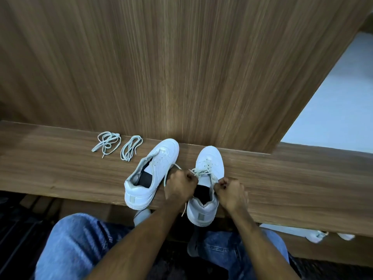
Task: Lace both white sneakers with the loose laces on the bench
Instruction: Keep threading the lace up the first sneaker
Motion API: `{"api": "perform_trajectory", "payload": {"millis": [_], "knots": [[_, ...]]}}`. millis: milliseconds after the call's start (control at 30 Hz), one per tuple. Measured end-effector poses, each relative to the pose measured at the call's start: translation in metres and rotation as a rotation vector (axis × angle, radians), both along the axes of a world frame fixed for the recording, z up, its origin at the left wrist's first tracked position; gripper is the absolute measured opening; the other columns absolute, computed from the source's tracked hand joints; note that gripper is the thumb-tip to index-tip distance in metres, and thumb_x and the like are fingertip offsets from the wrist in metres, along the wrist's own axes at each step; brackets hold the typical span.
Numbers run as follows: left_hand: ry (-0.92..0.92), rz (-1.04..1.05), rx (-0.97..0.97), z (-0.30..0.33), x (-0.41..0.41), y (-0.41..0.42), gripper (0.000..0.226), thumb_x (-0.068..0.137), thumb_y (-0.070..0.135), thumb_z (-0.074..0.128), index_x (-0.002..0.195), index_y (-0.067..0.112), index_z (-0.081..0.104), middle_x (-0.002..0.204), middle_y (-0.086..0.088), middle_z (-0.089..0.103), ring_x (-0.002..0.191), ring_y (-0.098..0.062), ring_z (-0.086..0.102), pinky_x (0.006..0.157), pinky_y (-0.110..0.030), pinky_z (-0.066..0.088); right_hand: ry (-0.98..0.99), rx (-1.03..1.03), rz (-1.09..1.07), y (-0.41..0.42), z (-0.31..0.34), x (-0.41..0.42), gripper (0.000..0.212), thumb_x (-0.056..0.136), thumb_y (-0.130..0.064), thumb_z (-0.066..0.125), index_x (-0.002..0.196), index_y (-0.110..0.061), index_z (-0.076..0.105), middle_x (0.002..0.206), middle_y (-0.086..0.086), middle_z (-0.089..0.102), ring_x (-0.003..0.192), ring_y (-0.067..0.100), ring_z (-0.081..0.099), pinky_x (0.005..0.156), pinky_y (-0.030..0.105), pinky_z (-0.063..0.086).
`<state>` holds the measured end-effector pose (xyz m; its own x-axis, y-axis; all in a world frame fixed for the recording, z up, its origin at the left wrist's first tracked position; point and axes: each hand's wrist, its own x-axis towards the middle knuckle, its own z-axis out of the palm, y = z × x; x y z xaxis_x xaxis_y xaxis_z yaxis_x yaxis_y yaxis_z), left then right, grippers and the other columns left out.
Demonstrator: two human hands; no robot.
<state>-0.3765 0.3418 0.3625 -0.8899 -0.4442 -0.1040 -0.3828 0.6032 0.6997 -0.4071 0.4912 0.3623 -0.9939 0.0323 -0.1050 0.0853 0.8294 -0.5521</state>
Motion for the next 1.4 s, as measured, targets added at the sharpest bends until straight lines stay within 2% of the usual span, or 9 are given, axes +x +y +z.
{"api": "perform_trajectory", "payload": {"millis": [167, 367, 533, 633, 733, 800, 1000, 1267, 1400], "knots": [[-0.034, 0.025, -0.079, -0.004, 0.009, 0.008, 0.031, 0.089, 0.048, 0.054, 0.103, 0.027, 0.070, 0.103, -0.006, 0.070, 0.101, -0.029, 0.063, 0.081, -0.034, 0.050, 0.143, 0.168, 0.267, -0.006, 0.006, -0.002, 0.045, 0.087, -0.023, 0.053, 0.131, -0.034, 0.045, 0.122, -0.001, 0.059, 0.106, 0.030, 0.061, 0.080, 0.036, 0.046], [-0.044, 0.022, -0.098, 0.004, 0.012, 0.009, 0.030, 0.092, 0.045, 0.052, 0.106, 0.025, 0.069, 0.108, -0.010, 0.068, 0.105, -0.031, 0.061, 0.083, -0.034, 0.048, 0.309, 0.424, 0.493, -0.029, 0.004, -0.016, 0.023, 0.094, -0.031, 0.047, 0.111, -0.020, 0.059, 0.117, 0.000, 0.052, 0.098, 0.026, 0.061, 0.073, 0.034, 0.045], [-0.045, 0.031, -0.072, 0.005, 0.010, 0.006, 0.028, 0.090, 0.043, 0.056, 0.105, 0.024, 0.070, 0.108, -0.010, 0.069, 0.104, -0.031, 0.062, 0.082, -0.033, 0.048, 0.043, -0.608, -0.113, -0.020, 0.001, -0.025, 0.020, 0.088, -0.014, 0.060, 0.069, -0.017, 0.062, 0.076, 0.003, 0.068, 0.076, 0.027, 0.064, 0.066, 0.034, 0.047], [-0.034, 0.002, -0.093, 0.006, 0.011, 0.007, 0.025, 0.091, 0.041, 0.055, 0.105, 0.028, 0.071, 0.104, -0.006, 0.070, 0.100, -0.029, 0.064, 0.080, -0.032, 0.049, -0.168, -1.045, -0.351, -0.010, 0.003, -0.023, 0.022, 0.093, -0.005, 0.054, 0.071, -0.011, 0.051, 0.077, 0.014, 0.066, 0.060, 0.019, 0.066, 0.061, 0.032, 0.049], [-0.039, 0.009, -0.070, 0.005, 0.011, 0.006, 0.024, 0.089, 0.043, 0.055, 0.102, 0.030, 0.071, 0.103, -0.005, 0.071, 0.099, -0.029, 0.064, 0.081, -0.032, 0.050, -0.081, -0.808, -0.158, -0.008, -0.001, -0.026, 0.006, 0.091, -0.011, 0.059, 0.093, -0.014, 0.055, 0.103, 0.015, 0.065, 0.075, 0.016, 0.067, 0.071, 0.036, 0.052], [-0.037, 0.014, -0.050, 0.003, 0.011, 0.005, 0.025, 0.088, 0.045, 0.056, 0.102, 0.032, 0.071, 0.103, -0.005, 0.071, 0.099, -0.030, 0.064, 0.081, -0.033, 0.051, 0.078, -0.430, 0.077, -0.006, 0.000, -0.028, 0.028, 0.086, -0.021, 0.066, 0.112, -0.022, 0.055, 0.122, 0.001, 0.055, 0.097, 0.016, 0.059, 0.083, 0.039, 0.051], [-0.037, -0.001, -0.075, 0.000, 0.010, 0.004, 0.027, 0.089, 0.046, 0.055, 0.108, 0.034, 0.070, 0.109, -0.004, 0.070, 0.103, -0.028, 0.063, 0.083, -0.033, 0.049, 0.249, 0.310, 0.553, -0.015, 0.005, -0.024, 0.027, 0.091, -0.036, 0.054, 0.114, -0.024, 0.062, 0.143, 0.002, 0.041, 0.133, 0.022, 0.037, 0.103, 0.039, 0.038], [-0.044, -0.005, -0.103, -0.001, 0.008, 0.003, 0.024, 0.088, 0.042, 0.055, 0.102, 0.031, 0.071, 0.104, -0.005, 0.070, 0.099, -0.029, 0.064, 0.078, -0.031, 0.048, 0.406, 0.289, 0.538, -0.025, -0.003, -0.023, 0.029, 0.090, -0.033, 0.047, 0.099, -0.017, 0.070, 0.124, 0.000, 0.053, 0.115, 0.022, 0.050, 0.097, 0.040, 0.041], [-0.061, 0.009, -0.054, -0.004, 0.008, 0.001, 0.028, 0.087, 0.047, 0.055, 0.103, 0.031, 0.071, 0.103, -0.005, 0.070, 0.098, -0.029, 0.064, 0.081, -0.033, 0.050, 0.589, -0.130, 0.296, -0.017, 0.011, -0.031, 0.022, 0.076, -0.024, 0.055, 0.074, -0.007, 0.070, 0.100, 0.002, 0.057, 0.090, 0.020, 0.059, 0.079, 0.035, 0.049]]}}
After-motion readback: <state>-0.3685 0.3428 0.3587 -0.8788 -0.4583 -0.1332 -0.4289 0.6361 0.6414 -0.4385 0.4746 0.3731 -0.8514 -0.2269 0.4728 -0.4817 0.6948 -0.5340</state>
